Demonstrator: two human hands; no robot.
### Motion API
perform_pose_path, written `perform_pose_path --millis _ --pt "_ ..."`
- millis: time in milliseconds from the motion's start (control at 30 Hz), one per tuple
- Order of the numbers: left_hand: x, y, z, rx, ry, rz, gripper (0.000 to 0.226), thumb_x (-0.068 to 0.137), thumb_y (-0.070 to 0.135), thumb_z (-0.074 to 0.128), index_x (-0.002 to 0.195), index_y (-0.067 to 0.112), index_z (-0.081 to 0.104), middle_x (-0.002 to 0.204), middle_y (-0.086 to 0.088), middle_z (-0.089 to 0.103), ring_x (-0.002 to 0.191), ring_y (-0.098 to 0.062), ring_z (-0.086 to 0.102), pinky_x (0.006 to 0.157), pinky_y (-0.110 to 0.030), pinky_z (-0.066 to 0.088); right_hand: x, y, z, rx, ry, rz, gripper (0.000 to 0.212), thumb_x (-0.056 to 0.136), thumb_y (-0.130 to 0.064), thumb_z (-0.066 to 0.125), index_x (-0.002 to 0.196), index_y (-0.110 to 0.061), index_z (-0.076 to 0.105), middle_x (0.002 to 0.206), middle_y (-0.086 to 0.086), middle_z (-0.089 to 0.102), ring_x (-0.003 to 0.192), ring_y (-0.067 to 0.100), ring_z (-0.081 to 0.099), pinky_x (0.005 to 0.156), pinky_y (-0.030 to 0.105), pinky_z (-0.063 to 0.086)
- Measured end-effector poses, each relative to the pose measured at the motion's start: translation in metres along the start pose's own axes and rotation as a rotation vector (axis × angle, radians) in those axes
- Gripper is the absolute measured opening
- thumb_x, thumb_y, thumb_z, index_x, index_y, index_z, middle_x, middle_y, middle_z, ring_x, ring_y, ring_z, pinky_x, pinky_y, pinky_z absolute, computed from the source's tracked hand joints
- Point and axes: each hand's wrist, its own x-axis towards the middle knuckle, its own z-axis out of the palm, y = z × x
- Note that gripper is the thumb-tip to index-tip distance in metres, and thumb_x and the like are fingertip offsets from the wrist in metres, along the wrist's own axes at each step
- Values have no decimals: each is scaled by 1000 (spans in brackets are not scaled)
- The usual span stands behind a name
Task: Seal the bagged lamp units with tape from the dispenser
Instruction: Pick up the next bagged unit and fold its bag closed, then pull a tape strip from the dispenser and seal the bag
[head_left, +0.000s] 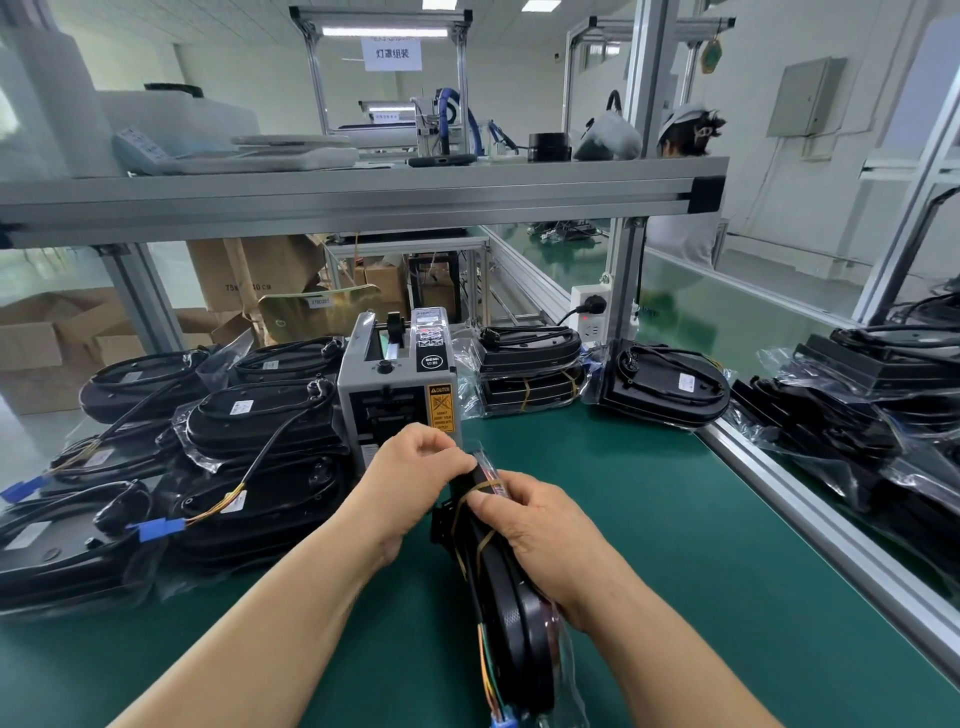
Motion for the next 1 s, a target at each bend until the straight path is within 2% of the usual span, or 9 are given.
perform_pose_path --millis 100,267,433,567,700,767,833,933,1000 --pt "1 -2 7 -125 -7 -68 16 85 29 73 77 16 68 64 6 65 61 -12 56 56 -25 44 -1 -2 -1 -17 2 3 29 77 -46 60 94 -25 70 93 5 76 92 29 71 91 51 55" --pt "-5 -4 11 -198 -6 -105 23 86 36 74 75 17 66 63 1 65 49 -8 54 44 -18 42 -2 -5 -1 -39 4 4 16 88 -37 62 93 -24 70 93 5 76 92 29 71 90 50 55" --pt "-17 -3 6 -241 -64 -110 22 82 27 79 94 12 69 81 -6 72 59 -11 62 48 -21 47 -5 -7 -2 -50 27 -1 15 91 -37 64 98 -26 72 94 1 77 93 24 71 91 46 55" --pt "-28 2 2 -243 -45 -89 22 82 19 79 99 10 68 87 -6 66 67 -13 59 54 -20 45 -12 -11 -1 -88 17 -87 18 92 -37 62 106 -31 71 94 -6 76 91 15 71 89 42 56" --pt "-50 21 -12 -228 25 182 19 76 10 83 89 12 69 72 5 66 69 -7 58 63 -17 49 -25 -14 0 -9 -15 -305 37 81 -33 60 114 -52 63 106 -13 73 98 8 68 89 27 56" --pt "-65 29 -14 -133 63 341 24 72 7 86 84 17 69 69 10 66 64 -1 56 61 -13 47 -32 -10 -3 119 -37 -387 48 80 -20 60 120 -48 63 118 -11 71 110 8 66 92 24 53" --pt "-81 30 -12 -74 80 446 30 68 7 89 81 23 67 70 12 64 63 0 53 63 -13 44 -40 -5 -5 288 -80 -439 51 79 -11 57 124 -35 65 126 -2 68 120 14 62 94 25 51" --pt "-102 27 -7 -16 72 586 29 63 21 87 82 23 66 81 11 62 71 -2 54 69 -15 43 -55 -5 -6 433 -59 -458 39 79 -26 61 117 -25 68 129 4 67 123 21 61 95 30 52" --pt "-112 23 -2 27 75 643 33 63 31 87 86 26 63 84 10 61 76 -9 56 71 -17 44 -65 -11 -8 417 35 -436 40 70 -39 68 110 -30 68 129 -5 66 120 10 62 89 17 51"
